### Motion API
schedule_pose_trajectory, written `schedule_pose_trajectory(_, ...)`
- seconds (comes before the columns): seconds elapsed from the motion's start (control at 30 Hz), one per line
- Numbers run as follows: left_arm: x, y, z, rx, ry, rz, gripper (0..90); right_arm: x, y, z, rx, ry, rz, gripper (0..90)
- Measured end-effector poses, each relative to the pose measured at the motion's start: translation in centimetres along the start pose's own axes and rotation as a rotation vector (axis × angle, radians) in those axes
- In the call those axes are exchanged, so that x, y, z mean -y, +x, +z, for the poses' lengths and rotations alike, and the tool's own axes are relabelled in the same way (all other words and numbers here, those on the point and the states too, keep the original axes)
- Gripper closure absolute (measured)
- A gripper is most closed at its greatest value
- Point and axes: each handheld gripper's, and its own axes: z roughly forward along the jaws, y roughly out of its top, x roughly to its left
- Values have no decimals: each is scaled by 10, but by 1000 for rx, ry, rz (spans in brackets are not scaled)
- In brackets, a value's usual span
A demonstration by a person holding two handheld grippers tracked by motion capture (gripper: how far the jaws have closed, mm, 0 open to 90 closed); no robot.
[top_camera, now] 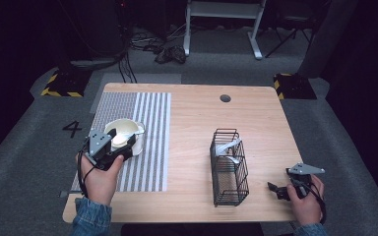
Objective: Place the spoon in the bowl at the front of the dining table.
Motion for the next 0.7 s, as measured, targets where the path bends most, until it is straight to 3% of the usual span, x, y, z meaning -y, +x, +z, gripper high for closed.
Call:
schedule_pose_trajectory(0.13,4,1,-9,-1,12,-11,291,0,0,0,0,0,0,1)
schedule_pose_trajectory(0.4,14,-3,-19,48,50,-36,195,0,0,0,0,0,-1,1)
schedule_pose_trajectory(0.6,25,-2,-24,5,86,-20,166,0,0,0,0,0,0,1)
schedule_pose_trajectory(0.7,34,-1,-25,9,139,-2,160,0,0,0,0,0,0,1)
